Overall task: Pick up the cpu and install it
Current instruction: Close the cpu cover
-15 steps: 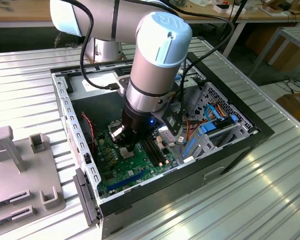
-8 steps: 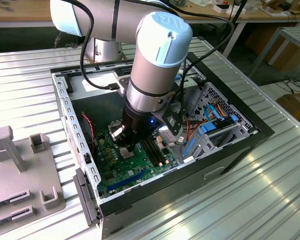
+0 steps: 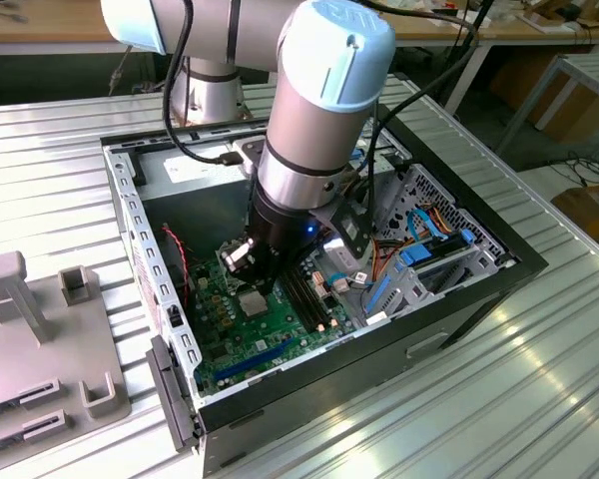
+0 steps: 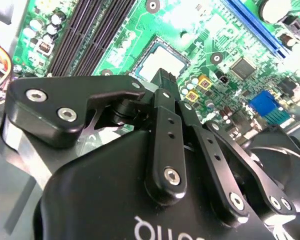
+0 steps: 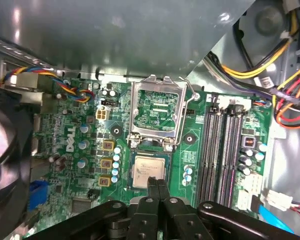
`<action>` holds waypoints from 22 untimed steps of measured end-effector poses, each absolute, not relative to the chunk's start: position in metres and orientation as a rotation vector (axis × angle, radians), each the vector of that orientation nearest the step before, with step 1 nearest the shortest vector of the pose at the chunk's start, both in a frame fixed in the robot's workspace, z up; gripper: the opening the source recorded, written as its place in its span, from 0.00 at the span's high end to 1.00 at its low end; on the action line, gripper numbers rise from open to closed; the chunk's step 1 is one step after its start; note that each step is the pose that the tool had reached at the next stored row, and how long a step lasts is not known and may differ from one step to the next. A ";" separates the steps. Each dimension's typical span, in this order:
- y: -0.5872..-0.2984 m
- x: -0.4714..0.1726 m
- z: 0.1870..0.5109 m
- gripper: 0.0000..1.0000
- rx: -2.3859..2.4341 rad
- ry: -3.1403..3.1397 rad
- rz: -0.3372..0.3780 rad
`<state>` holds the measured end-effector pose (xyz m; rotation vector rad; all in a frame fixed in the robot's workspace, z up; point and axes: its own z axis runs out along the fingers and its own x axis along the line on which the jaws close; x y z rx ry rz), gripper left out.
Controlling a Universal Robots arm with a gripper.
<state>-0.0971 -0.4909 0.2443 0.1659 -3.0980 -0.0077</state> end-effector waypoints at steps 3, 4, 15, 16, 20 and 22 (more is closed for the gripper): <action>-0.491 -0.097 0.250 0.89 0.166 -3.101 -0.006; -0.491 -0.097 0.250 0.89 0.166 -3.103 -0.006; -0.491 -0.094 0.249 0.89 0.481 -3.072 0.000; -0.491 -0.093 0.248 0.89 0.506 -3.068 0.000; -0.491 -0.091 0.247 0.89 0.612 -3.049 0.002; -0.491 -0.087 0.247 0.89 0.617 -3.048 0.002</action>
